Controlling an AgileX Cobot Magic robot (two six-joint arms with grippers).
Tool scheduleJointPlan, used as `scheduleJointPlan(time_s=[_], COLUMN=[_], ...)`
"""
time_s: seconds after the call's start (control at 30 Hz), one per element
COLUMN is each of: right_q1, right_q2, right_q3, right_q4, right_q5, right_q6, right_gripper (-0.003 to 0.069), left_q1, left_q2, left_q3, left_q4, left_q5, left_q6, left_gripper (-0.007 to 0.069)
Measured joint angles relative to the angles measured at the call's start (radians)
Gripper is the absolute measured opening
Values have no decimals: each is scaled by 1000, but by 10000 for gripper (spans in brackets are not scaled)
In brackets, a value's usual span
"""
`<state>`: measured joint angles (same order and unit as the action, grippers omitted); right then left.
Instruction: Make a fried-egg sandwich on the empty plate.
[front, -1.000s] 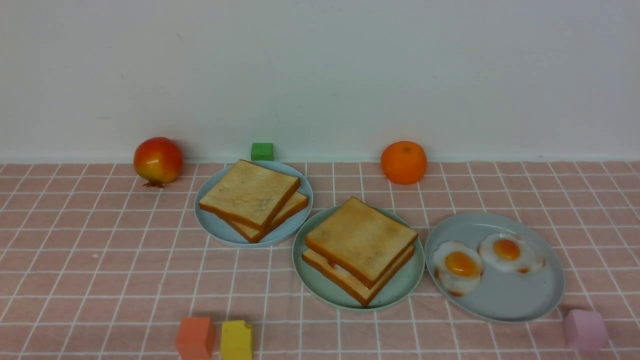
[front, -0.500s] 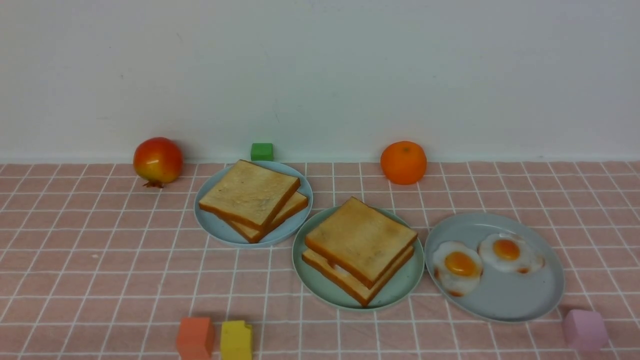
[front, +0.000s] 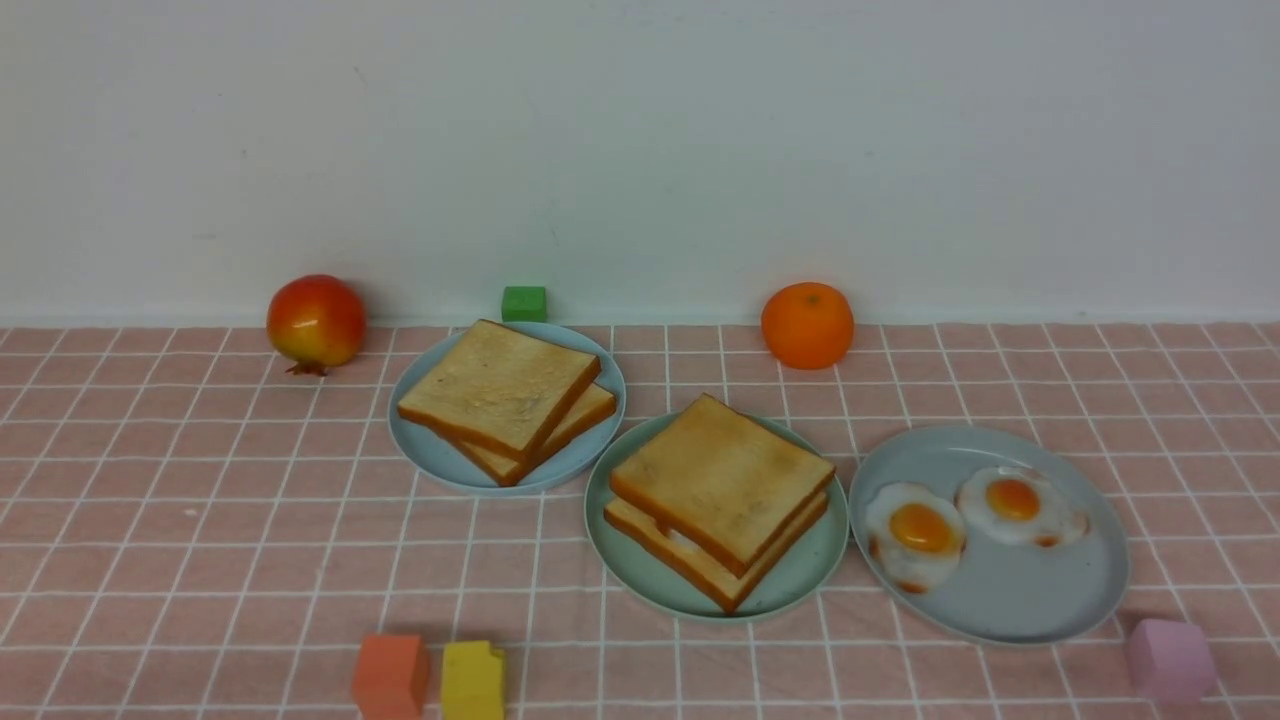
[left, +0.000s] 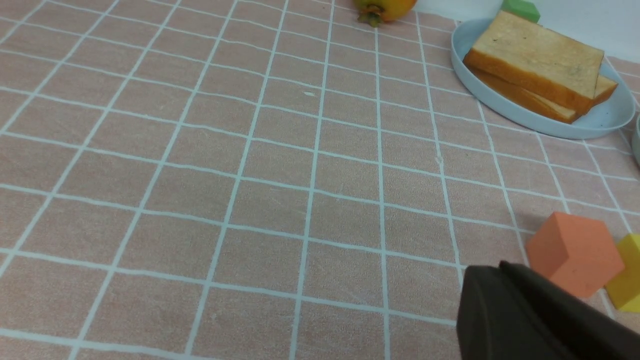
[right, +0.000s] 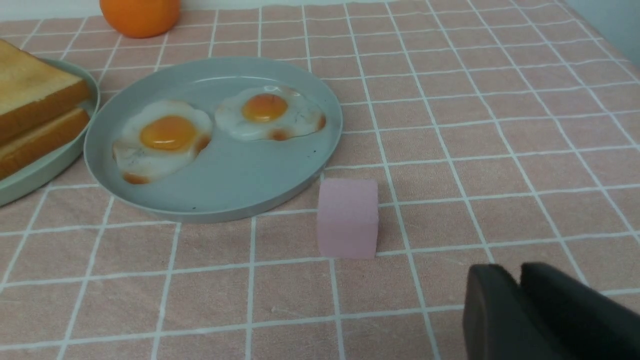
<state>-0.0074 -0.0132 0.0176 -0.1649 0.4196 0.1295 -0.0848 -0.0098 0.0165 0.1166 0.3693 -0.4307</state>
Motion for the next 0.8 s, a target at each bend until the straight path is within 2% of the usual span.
scheduleJointPlan(time_s=[0.8], right_q1=[0], right_q2=[0], right_q3=[0], right_q4=[0], right_q5=[0], right_q6=[0], right_gripper=[151], left_q1=[0], left_q2=[0], left_q3=[0], left_q4=[0], left_q5=[0], left_q6=[0], left_gripper=[78])
